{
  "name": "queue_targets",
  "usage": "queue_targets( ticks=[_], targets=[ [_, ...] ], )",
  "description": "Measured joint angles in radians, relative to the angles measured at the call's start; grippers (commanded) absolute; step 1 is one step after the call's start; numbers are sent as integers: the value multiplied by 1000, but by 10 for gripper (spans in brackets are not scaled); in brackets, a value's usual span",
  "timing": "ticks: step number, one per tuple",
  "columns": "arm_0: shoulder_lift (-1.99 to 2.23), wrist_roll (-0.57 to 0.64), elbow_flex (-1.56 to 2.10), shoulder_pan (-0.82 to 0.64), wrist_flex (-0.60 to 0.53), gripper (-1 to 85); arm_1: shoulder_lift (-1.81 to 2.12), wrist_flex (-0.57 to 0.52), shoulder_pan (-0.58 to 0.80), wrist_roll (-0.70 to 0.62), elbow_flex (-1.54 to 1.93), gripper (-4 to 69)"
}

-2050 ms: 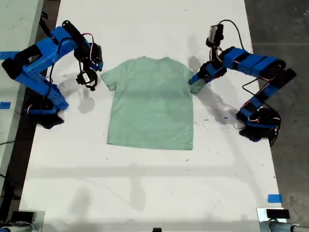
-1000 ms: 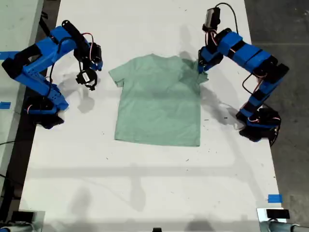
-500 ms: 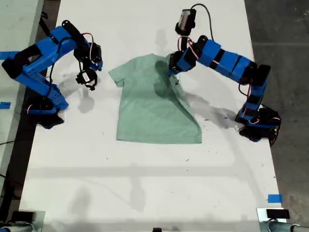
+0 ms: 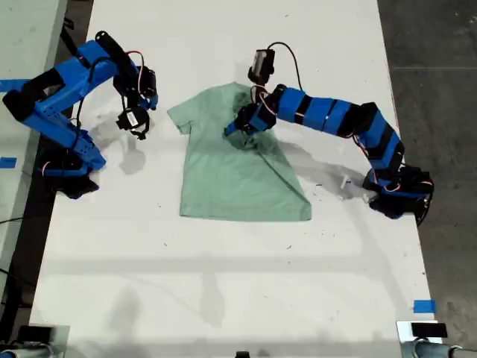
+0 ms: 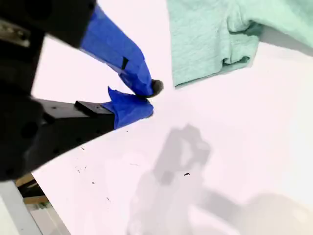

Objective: Fold tshirt

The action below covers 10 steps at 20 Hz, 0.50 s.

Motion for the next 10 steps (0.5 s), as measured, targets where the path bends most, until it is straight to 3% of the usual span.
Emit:
queue_targets(
  ticks=[6,7,9,10],
  targets=[
    [9,0,0,0,0,24,256,259,-5,-40,-18,251],
    [9,0,0,0,0,70,328,302,-6,-44,-17,237],
    [9,0,0,0,0,272,457,373,-9,-44,40,213],
    [9,3,0,0,0,304,515,379,-9,-44,97,206]
  ],
)
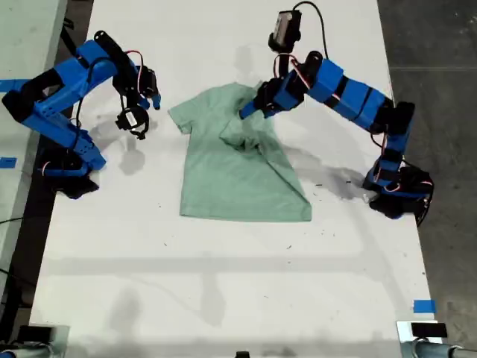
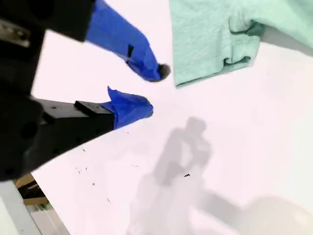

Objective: Fold tshirt

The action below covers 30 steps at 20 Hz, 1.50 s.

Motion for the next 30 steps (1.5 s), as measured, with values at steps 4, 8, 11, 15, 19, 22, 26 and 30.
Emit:
queue_targets(
  ticks=[4,8,11,15,19,22,26,30],
  targets=[
    [-81,72,-135,0,11,343,224,-18,0,0,253,189],
    [-198,117,-219,-2,6,338,364,-66,0,3,420,175],
    [-291,126,-219,-25,-66,332,440,-91,2,14,506,167],
    [-445,156,-219,-69,-170,327,515,-97,-3,21,560,159],
    [-641,163,-227,-89,-225,299,624,-97,-6,40,624,158],
    [-729,155,-316,-91,-209,53,701,-97,-6,46,675,159],
    [-772,153,-388,-74,-224,0,718,-98,-6,49,716,159],
    [-744,146,-397,-71,-190,0,719,-127,-6,55,738,159]
  ],
)
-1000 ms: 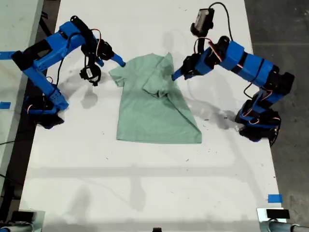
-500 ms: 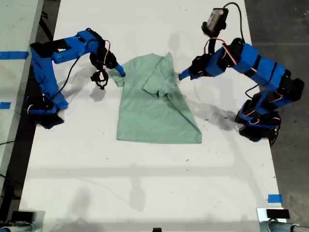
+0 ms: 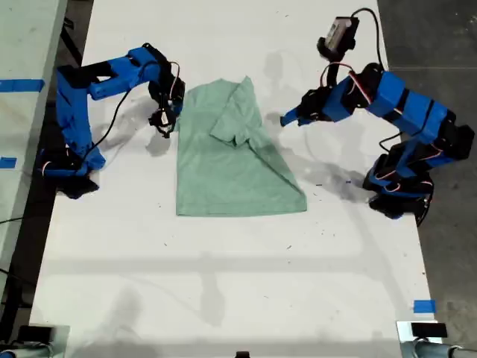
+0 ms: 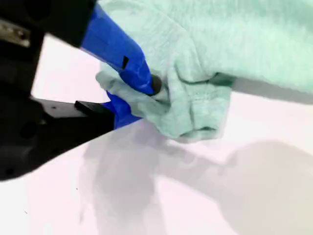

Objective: Fold tshirt

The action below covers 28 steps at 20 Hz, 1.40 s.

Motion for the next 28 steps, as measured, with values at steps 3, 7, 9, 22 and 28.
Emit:
queue_targets(
  ticks=[3,7,9,22,28],
  targets=[
    [35,-2,-72,2,80,0,0,-5,0,3,21,157],
    [147,6,-252,91,170,0,18,-8,9,3,58,158],
    [164,6,-380,166,189,0,40,-8,18,3,81,159],
    [-288,2,-580,403,-255,233,149,-11,23,41,209,159],
    [-81,9,-555,304,21,231,270,-11,23,49,318,183]
  ],
)
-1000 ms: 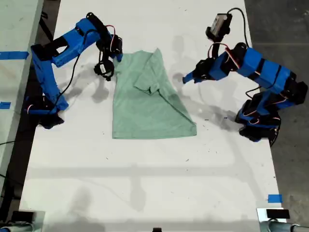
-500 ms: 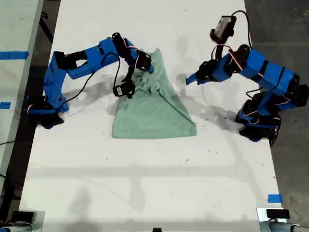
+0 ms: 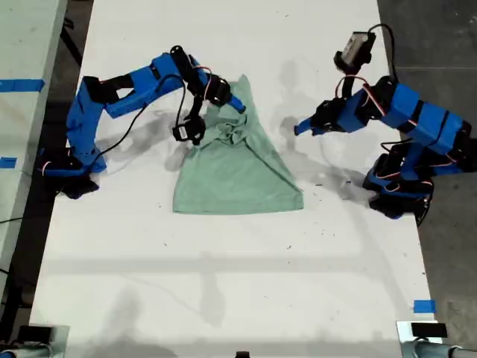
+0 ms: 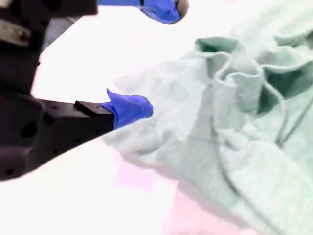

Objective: Fold tshirt

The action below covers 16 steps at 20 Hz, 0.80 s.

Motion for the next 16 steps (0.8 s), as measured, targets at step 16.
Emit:
queue_targets(
  ticks=[16],
  targets=[
    [634,-359,1017,291,-81,22,-112,-209,-285,-29,278,229]
  ],
)
